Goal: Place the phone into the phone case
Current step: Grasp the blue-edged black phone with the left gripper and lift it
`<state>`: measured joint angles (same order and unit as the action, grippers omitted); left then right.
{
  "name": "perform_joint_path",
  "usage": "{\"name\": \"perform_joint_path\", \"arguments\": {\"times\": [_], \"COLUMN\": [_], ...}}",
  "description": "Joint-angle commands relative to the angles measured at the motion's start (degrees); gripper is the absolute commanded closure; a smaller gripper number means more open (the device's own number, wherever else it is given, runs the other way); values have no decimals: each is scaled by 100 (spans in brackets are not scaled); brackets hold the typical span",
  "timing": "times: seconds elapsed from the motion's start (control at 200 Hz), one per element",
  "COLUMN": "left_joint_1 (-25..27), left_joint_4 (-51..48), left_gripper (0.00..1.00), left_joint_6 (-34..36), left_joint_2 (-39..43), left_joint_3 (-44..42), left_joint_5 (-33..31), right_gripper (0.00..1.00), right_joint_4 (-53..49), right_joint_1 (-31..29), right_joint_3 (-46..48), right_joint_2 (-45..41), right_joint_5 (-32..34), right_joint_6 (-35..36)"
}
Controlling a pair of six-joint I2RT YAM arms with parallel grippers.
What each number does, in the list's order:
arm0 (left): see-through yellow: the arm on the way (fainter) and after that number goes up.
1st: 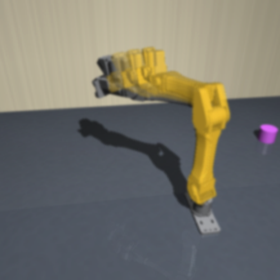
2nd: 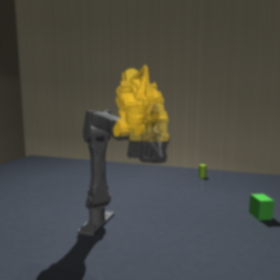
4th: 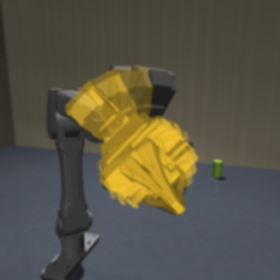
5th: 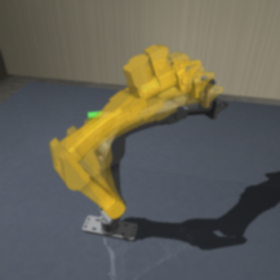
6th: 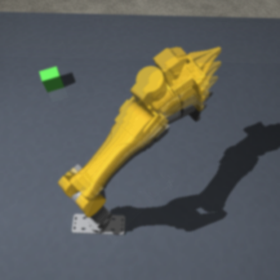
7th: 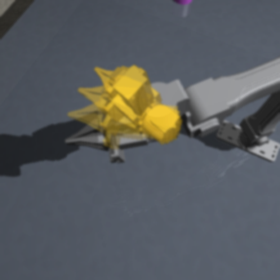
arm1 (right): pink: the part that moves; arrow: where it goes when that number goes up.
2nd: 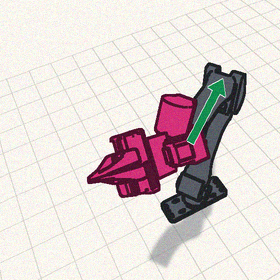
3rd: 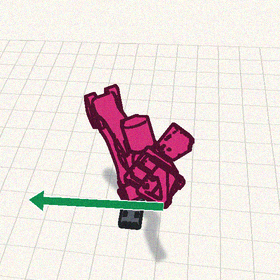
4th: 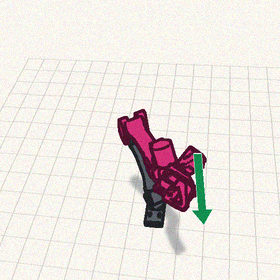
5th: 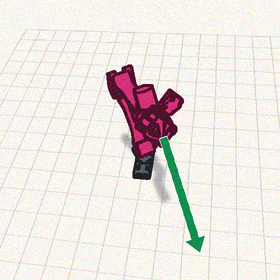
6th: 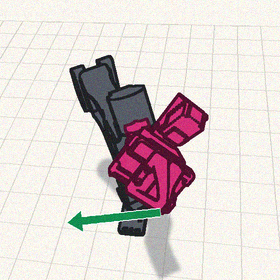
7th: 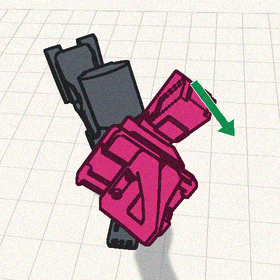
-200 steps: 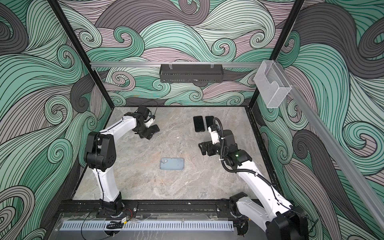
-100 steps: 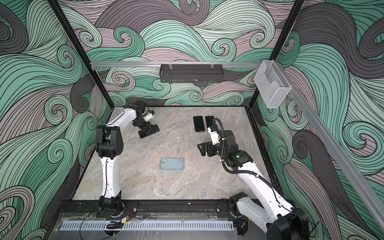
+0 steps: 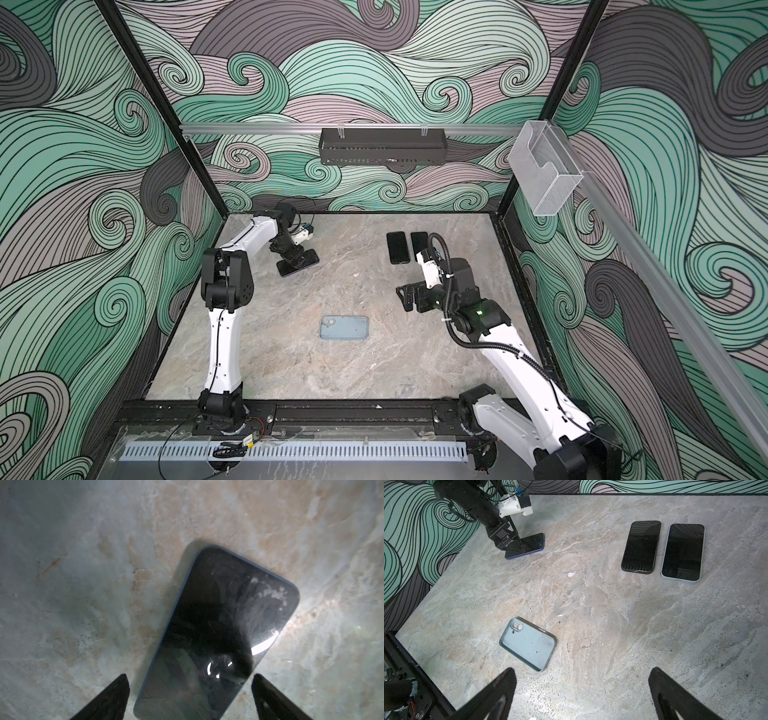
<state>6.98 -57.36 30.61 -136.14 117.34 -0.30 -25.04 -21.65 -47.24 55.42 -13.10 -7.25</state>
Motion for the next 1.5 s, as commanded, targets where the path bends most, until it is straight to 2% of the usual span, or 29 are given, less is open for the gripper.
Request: {"name": "perform_joint_path", "arguments": {"times": [0.0, 0.155, 0.46, 0.846, 1.101, 1.191, 1.296, 1.451, 1.496], "left_joint_1": [-30, -31, -13, 233, 279, 295, 327, 432, 459], "left_joint_4": [-417, -679, -872, -784, -657, -535, -270, 351, 501], "left_gripper": [5, 5, 8, 20, 40, 51, 63, 71, 77], "left_joint_6": [198, 305, 388, 613, 582, 525, 428, 319, 284], "left_joint_2": [-195, -368, -471, -347, -127, -30, 168, 696, 852], "left_joint_3": [232, 455, 365, -84, -423, -560, -788, -1371, -1525], "left_joint_5": [173, 308, 460, -2, -13, -40, -12, 51, 130], "right_gripper": [0, 0, 0, 0, 0, 0, 1, 2, 2], "right_joint_4": [-194, -274, -338, -286, -242, -213, -194, -192, -193], "right_joint_1": [-24, -29, -17, -24, -25, -25, -23, -23, -28], "right_joint_3": [-156, -187, -197, -159, -136, -119, -105, -135, -143], "right_joint_2": [-110, -179, -262, -242, -220, -215, -181, -87, -53], "right_joint_5": [150, 188, 251, 238, 239, 238, 213, 133, 103], "right_joint_6": [127, 161, 171, 142, 110, 87, 49, -48, -62]}}
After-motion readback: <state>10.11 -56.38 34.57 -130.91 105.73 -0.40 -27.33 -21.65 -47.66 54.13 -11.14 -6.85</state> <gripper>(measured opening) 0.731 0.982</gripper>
